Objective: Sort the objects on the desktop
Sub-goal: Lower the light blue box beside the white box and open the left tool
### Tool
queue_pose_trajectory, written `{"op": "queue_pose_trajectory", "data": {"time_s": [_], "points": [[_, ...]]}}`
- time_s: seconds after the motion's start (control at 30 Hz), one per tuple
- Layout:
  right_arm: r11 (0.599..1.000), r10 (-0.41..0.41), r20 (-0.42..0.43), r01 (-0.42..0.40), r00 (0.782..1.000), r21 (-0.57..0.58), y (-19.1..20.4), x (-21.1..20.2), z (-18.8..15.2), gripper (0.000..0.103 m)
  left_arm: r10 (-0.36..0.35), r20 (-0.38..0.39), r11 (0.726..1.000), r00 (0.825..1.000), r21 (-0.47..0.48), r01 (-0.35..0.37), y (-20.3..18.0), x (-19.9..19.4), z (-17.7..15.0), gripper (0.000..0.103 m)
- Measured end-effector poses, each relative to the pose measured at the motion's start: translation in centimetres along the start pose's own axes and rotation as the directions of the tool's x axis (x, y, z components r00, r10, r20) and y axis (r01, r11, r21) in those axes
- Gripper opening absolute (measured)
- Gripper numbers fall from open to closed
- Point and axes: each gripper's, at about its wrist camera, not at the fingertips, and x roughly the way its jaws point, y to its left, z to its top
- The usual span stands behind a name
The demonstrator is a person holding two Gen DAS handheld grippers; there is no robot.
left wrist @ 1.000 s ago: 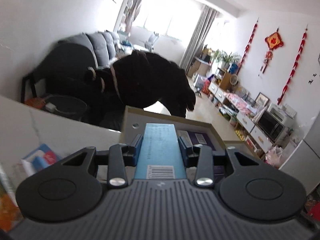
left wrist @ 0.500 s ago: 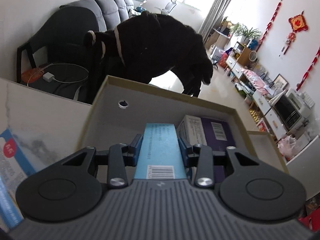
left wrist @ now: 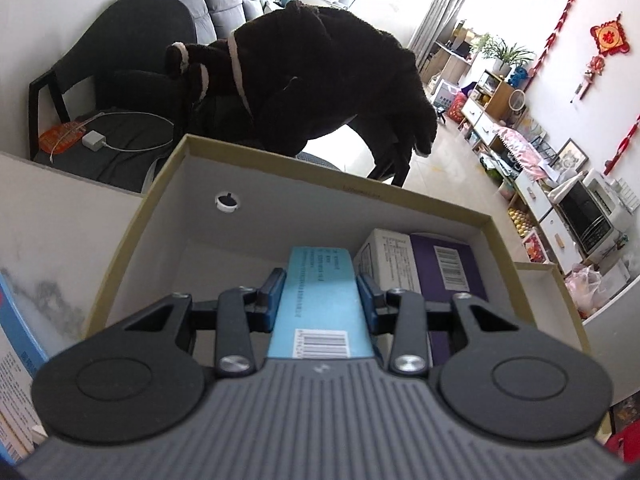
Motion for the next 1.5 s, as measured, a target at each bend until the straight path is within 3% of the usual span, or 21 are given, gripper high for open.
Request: {"op": "queue_pose_trajectory", "data": {"time_s": [0.2,0.33,0.67,0.97,1.17,1.23,1.33,1.5], "points": [[1.0,-0.007,-0.012,0.007,1.0,-0.001,0.0,0.1,-0.2,0.095,-0.035,-0.045,0.999,0.998,0.003,0.035,-0.5,0.7,-0.1,0.039],[1.0,-0.014,-0.013,0.014,1.0,-0.016,0.2,-0.3,-0.2,0.095,-0.045,-0.065,0.999,0.997,0.007,0.046,-0.5,0.7,-0.1,0.033],[0.997,-0.014,-0.037,0.011,0.999,-0.076,0.9,0.2,0.7,0.094,-0.089,-0.12,0.996,0.989,0.021,0.092,0.4,0.2,0.0,0.034],[0.99,-0.008,-0.071,-0.002,0.997,-0.141,2.3,1.0,1.3,0.086,-0.141,-0.076,0.989,0.987,0.024,0.144,1.3,-3.4,0.0,0.04],[0.983,0.039,-0.139,-0.063,0.989,-0.17,3.1,2.2,2.1,0.07,-0.168,-0.012,0.984,0.986,0.06,0.169,2.4,-6.9,-0.4,0.045],[0.982,0.061,-0.181,-0.092,0.982,-0.167,3.2,3.0,2.3,0.058,-0.172,-0.001,0.982,0.985,0.075,0.172,3.0,-7.8,-0.9,0.045],[0.975,0.074,-0.245,-0.121,0.967,-0.185,3.8,4.3,2.6,0.049,-0.179,0.009,0.98,0.984,0.086,0.178,4.0,-8.7,-1.9,0.045],[0.968,0.063,-0.331,-0.139,0.941,-0.211,4.8,6.7,3.1,0.045,-0.182,0.025,0.975,0.983,0.135,0.177,5.1,-10.0,-3.4,0.044]]}}
